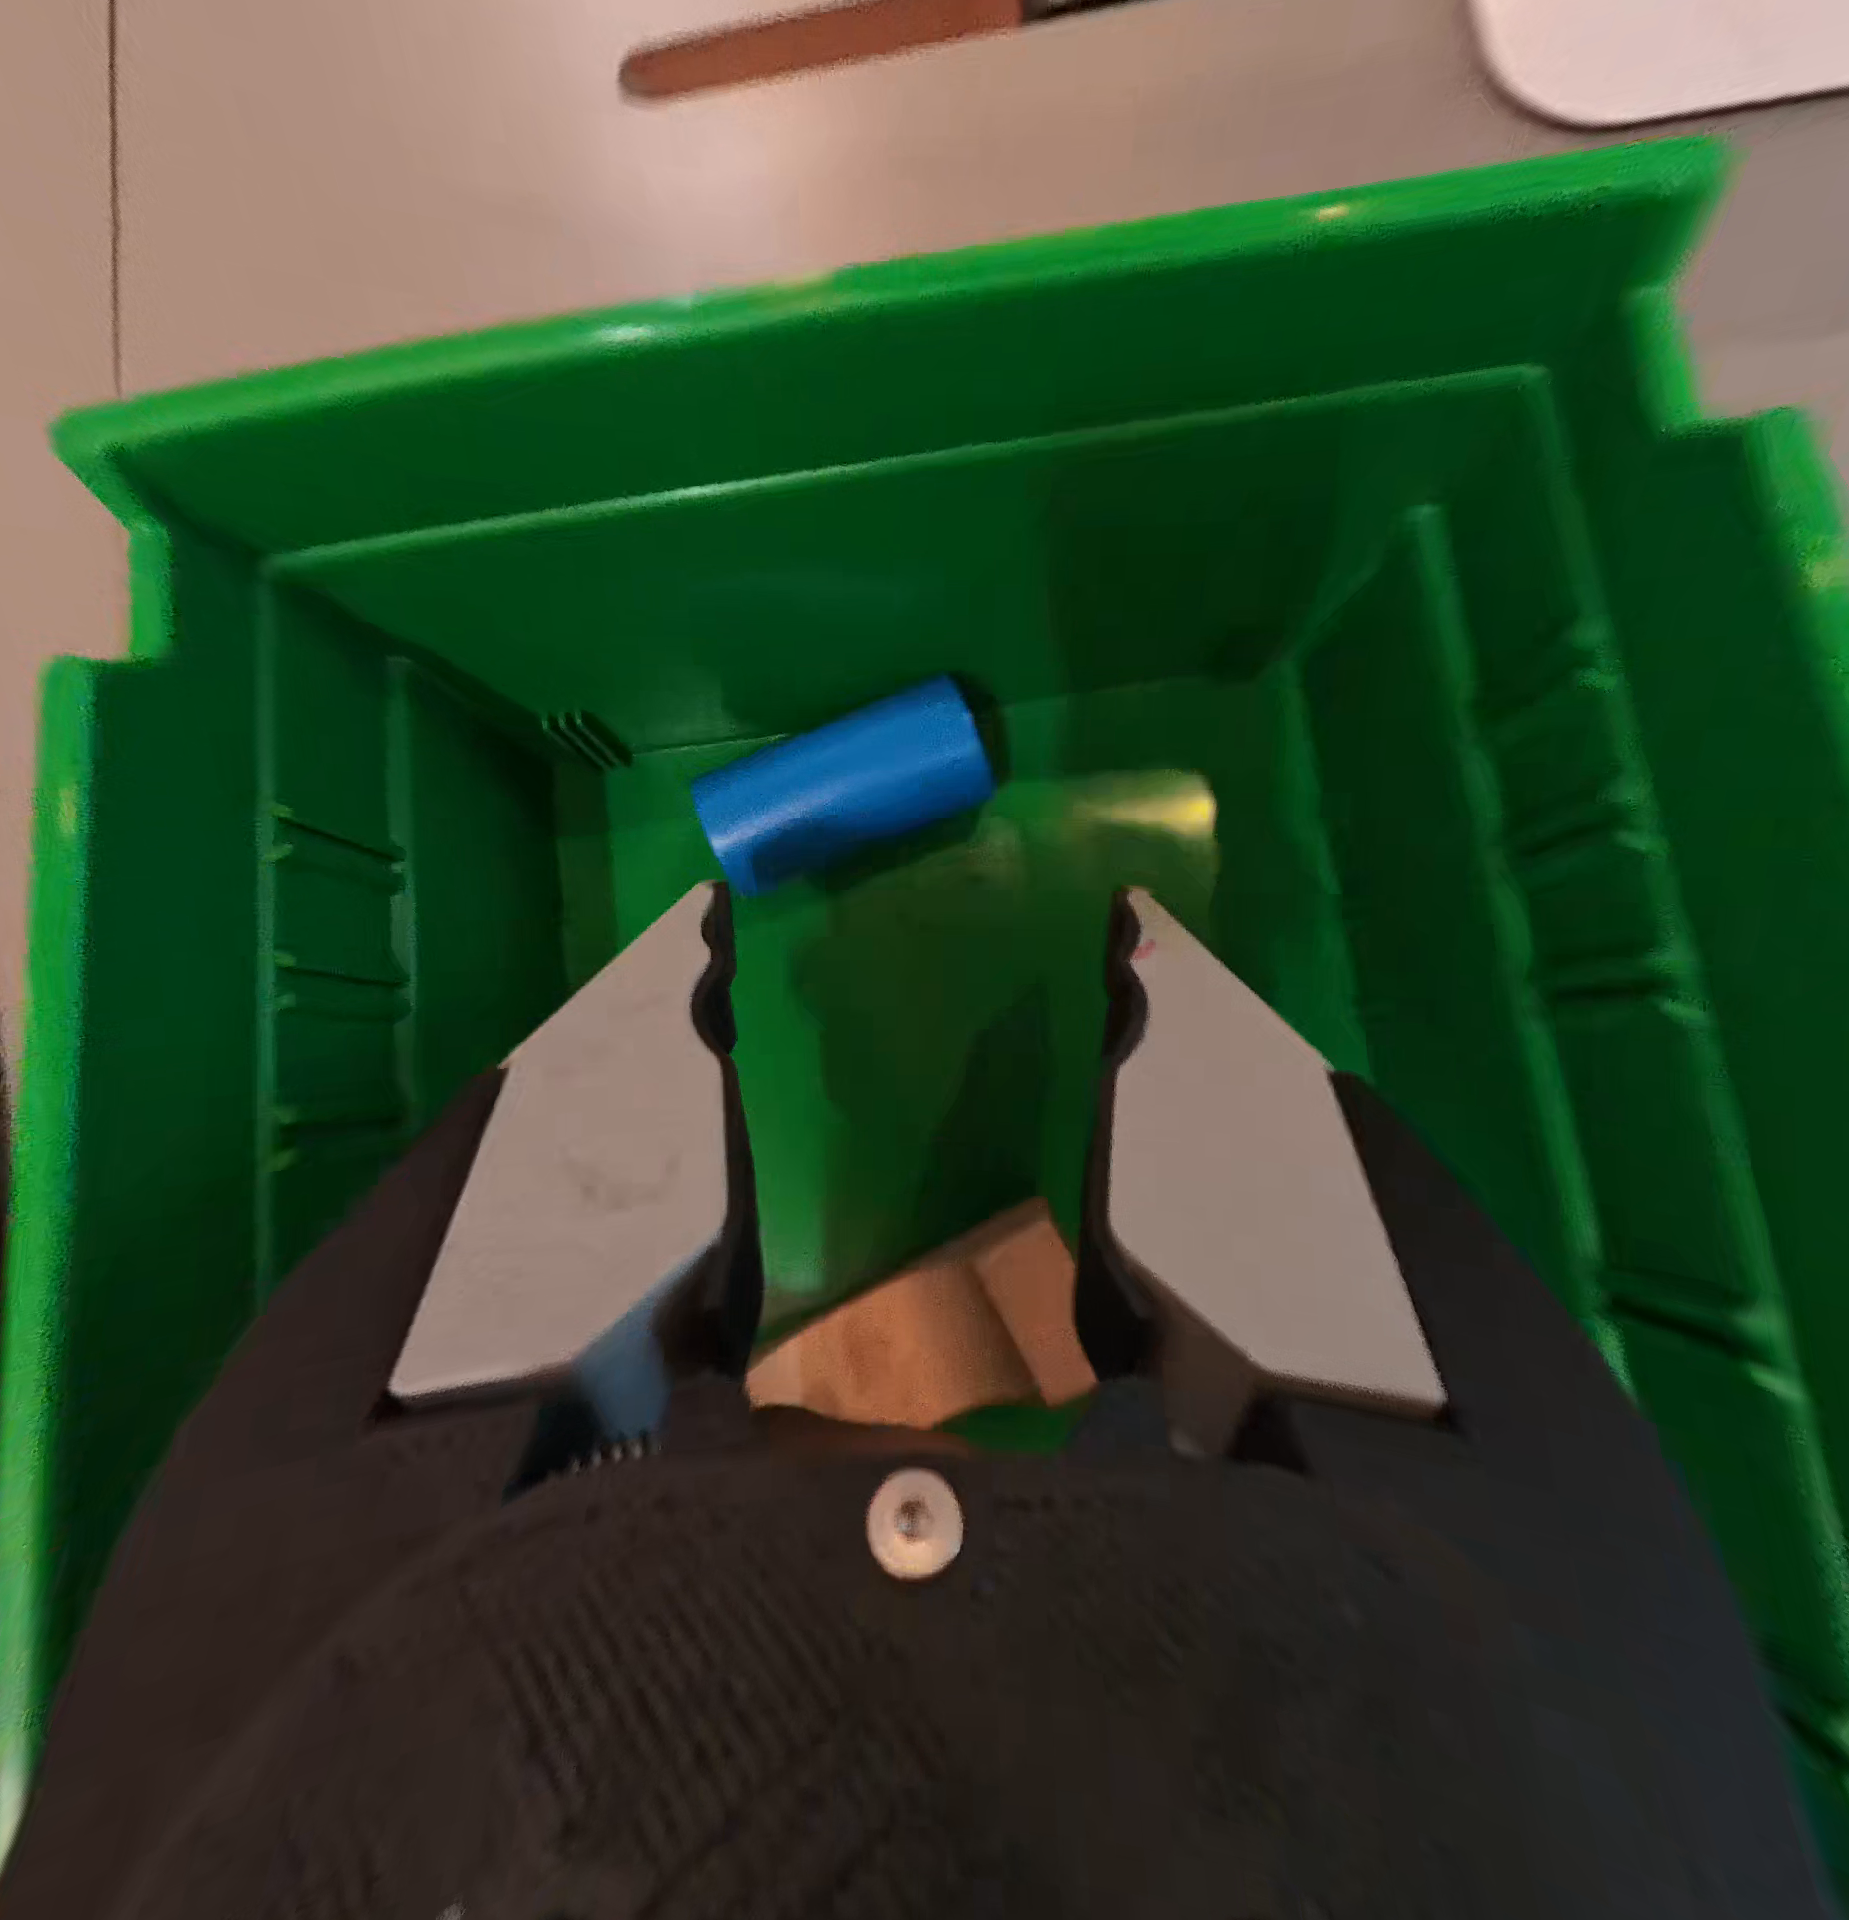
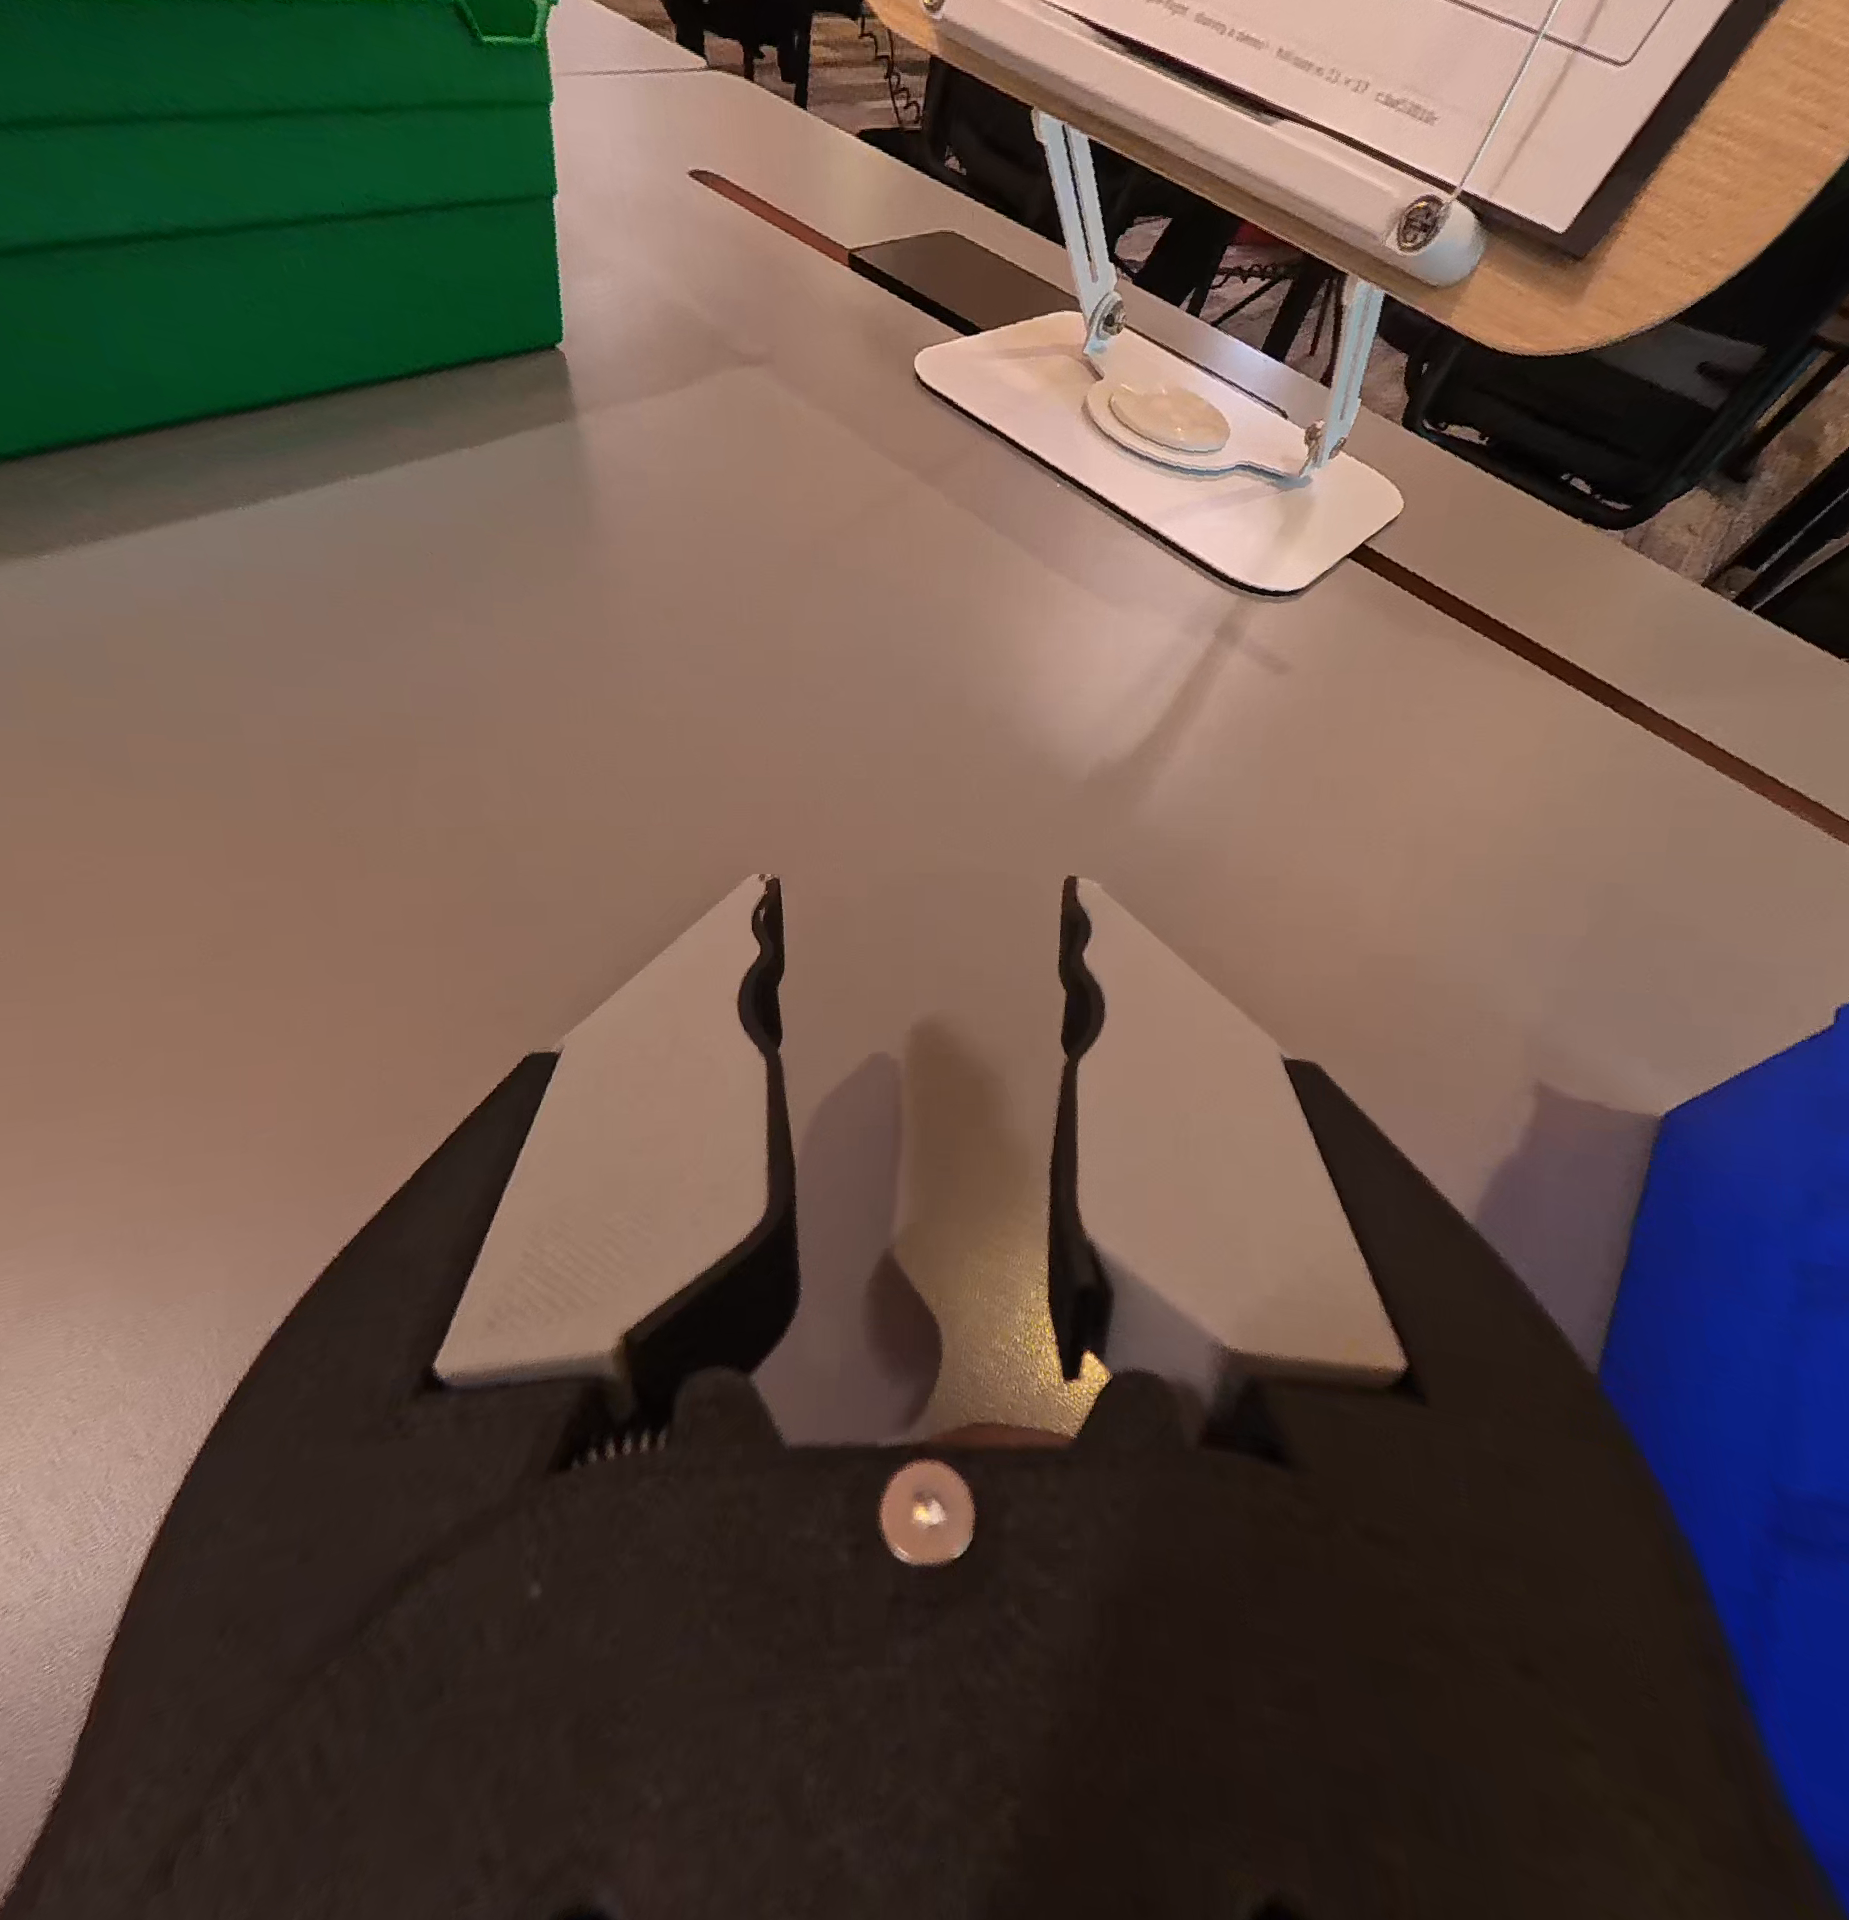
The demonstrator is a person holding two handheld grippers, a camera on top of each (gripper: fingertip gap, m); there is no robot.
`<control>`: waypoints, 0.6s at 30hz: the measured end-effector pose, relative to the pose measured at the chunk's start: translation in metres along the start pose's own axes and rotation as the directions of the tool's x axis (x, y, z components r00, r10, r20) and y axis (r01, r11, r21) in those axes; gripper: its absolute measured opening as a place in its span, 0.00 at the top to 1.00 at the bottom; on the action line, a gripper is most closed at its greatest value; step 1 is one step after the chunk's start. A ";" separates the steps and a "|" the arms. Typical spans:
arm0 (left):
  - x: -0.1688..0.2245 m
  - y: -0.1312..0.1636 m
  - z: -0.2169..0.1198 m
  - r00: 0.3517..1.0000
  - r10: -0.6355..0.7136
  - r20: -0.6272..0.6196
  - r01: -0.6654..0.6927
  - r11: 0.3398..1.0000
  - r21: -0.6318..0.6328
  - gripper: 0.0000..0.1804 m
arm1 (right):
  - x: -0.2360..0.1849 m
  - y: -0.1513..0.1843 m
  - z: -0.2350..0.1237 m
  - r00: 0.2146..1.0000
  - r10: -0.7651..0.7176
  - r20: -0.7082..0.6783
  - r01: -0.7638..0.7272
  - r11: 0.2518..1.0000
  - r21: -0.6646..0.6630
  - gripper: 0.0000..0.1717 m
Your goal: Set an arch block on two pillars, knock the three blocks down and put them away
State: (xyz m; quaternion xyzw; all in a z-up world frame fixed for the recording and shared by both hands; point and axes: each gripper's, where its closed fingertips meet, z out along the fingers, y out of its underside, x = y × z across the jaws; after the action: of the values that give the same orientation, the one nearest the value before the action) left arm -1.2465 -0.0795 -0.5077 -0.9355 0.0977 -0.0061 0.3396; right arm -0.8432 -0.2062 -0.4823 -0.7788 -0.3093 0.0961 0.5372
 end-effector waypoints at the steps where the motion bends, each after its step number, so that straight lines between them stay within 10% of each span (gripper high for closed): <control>1: -0.003 0.002 0.009 0.999 -0.032 -0.002 0.032 0.999 -0.019 0.59 | -0.001 0.000 0.000 1.000 -0.002 0.001 0.002 1.000 -0.001 0.70; 18: -0.012 -0.011 0.051 0.995 -0.085 0.060 0.086 0.996 -0.016 0.59 | -0.008 -0.001 0.001 1.000 -0.022 0.016 0.022 1.000 0.000 0.70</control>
State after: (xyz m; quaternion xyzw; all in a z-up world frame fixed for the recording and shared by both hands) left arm -1.2524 -0.0364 -0.5391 -0.9416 0.0475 0.0082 0.3332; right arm -0.8505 -0.2099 -0.4833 -0.7746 -0.3222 0.0964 0.5356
